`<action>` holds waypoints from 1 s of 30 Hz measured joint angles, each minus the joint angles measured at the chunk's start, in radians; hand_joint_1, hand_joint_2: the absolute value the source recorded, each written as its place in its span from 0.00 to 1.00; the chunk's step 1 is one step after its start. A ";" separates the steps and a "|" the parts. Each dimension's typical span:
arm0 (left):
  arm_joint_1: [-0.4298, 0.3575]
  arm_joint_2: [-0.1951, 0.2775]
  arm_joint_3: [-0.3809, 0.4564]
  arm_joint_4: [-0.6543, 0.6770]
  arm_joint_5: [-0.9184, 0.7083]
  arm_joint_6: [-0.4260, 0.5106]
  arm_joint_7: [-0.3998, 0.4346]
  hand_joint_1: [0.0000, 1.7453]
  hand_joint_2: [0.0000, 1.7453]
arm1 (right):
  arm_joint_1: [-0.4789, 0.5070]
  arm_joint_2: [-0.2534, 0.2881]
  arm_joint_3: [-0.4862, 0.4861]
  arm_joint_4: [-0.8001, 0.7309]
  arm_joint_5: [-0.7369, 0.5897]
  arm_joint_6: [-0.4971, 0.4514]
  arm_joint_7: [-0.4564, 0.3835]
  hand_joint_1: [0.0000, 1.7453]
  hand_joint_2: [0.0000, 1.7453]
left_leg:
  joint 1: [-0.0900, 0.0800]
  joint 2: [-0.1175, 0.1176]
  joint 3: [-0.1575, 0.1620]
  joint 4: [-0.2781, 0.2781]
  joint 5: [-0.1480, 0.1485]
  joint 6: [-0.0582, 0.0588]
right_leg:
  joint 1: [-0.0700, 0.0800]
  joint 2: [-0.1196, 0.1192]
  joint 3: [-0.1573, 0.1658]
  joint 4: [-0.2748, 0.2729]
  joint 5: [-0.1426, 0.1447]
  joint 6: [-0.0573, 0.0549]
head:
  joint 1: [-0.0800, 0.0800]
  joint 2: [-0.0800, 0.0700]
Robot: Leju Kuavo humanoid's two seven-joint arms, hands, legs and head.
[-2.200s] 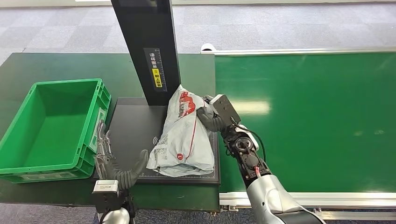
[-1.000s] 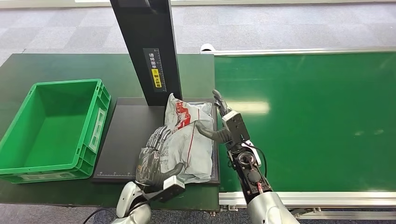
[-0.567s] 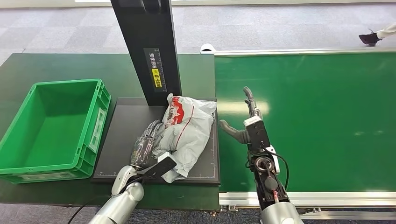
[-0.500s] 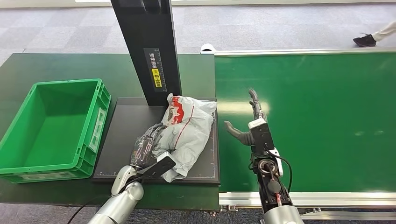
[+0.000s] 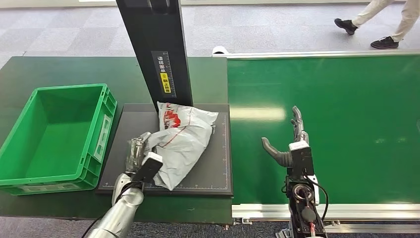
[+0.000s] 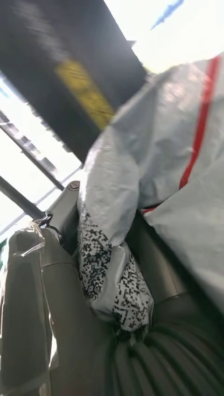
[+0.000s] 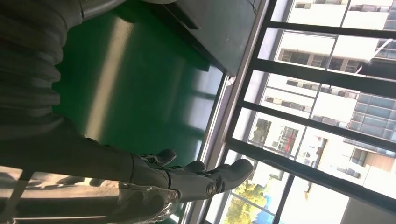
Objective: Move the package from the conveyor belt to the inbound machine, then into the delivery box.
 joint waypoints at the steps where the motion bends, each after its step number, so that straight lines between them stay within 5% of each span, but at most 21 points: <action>1: 0.020 0.012 -0.005 -0.064 0.042 -0.002 -0.001 1.00 1.00 | 0.008 -0.004 -0.010 0.000 -0.004 0.000 -0.003 0.00 1.00 | 0.000 0.000 0.000 0.000 0.000 0.000 | 0.000 0.000 0.000 0.000 0.000 0.000 | 0.000 0.000; 18: 0.240 0.126 -0.134 -0.752 0.150 0.042 -0.001 1.00 1.00 | 0.131 -0.004 -0.132 -0.057 -0.020 0.033 0.000 0.00 1.00 | 0.000 -0.001 -0.002 0.000 -0.001 0.000 | 0.000 0.000 -0.001 0.000 0.000 0.000 | 0.000 0.000; 30: 0.234 0.159 -0.136 -0.861 0.171 0.040 -0.001 1.00 1.00 | 0.152 0.014 -0.165 -0.070 -0.021 0.050 0.001 0.00 1.00 | 0.000 -0.001 -0.001 0.000 0.000 0.000 | 0.000 0.000 -0.001 0.000 0.000 0.000 | 0.000 0.000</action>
